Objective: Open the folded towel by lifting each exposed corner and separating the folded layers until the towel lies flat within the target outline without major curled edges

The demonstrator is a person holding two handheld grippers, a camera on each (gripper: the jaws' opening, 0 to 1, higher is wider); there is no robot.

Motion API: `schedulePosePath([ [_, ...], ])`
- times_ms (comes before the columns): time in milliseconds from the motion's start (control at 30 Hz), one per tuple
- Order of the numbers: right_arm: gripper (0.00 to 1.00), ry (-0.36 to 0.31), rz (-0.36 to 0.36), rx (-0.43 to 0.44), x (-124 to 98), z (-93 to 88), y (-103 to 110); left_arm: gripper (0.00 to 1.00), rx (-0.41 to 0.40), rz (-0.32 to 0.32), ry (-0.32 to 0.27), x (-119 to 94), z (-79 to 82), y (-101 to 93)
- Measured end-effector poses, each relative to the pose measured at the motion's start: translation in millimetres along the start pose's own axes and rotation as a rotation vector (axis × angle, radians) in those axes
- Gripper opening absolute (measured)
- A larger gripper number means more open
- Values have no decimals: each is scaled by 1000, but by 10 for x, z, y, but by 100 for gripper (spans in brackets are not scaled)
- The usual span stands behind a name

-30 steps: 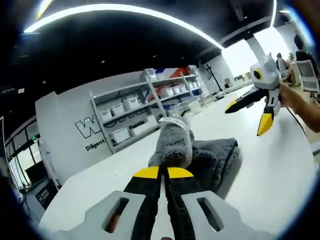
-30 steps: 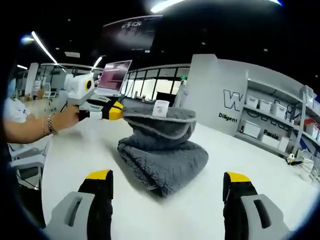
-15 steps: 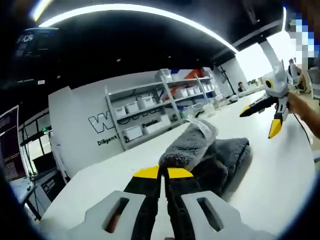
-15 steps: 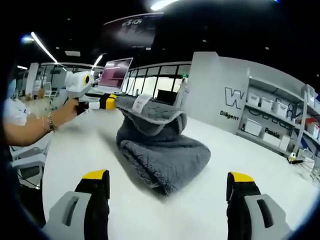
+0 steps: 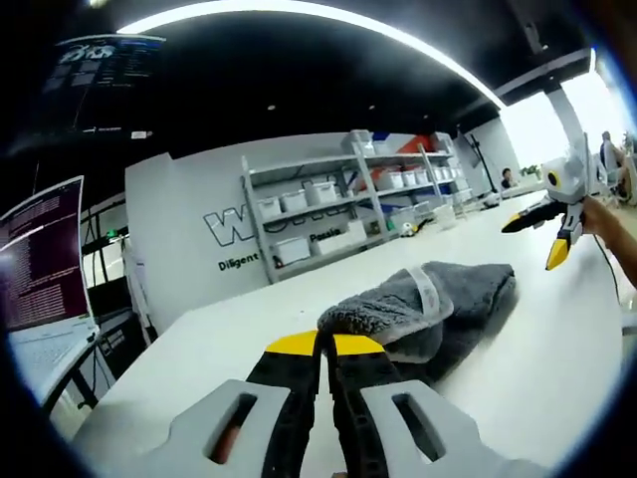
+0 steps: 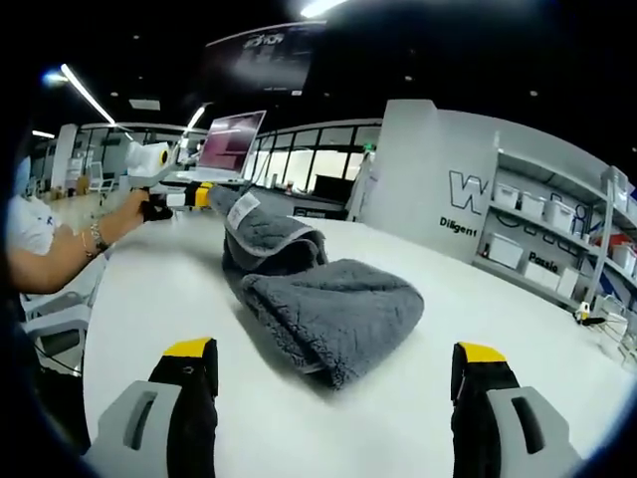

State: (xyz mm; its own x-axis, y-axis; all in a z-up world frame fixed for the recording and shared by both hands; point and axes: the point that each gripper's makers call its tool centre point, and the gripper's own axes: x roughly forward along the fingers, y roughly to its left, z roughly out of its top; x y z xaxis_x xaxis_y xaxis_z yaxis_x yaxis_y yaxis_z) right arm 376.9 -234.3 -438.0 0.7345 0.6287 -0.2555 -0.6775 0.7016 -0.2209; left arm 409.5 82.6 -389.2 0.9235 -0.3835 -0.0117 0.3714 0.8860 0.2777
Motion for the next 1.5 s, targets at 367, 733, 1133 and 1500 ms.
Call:
schedulePosePath([
  [367, 99, 12, 9, -10, 33, 10, 55, 2, 7, 54, 234, -180, -563, 155],
  [733, 99, 19, 18, -17, 59, 5, 102, 3, 55, 90, 368, -230, -906, 145],
  [1133, 99, 15, 13, -3, 39, -8, 76, 4, 93, 63, 416, -269, -1026, 121],
  [1500, 99, 33, 14, -11, 64, -24, 101, 34, 52, 27, 165, -315, -583, 5],
])
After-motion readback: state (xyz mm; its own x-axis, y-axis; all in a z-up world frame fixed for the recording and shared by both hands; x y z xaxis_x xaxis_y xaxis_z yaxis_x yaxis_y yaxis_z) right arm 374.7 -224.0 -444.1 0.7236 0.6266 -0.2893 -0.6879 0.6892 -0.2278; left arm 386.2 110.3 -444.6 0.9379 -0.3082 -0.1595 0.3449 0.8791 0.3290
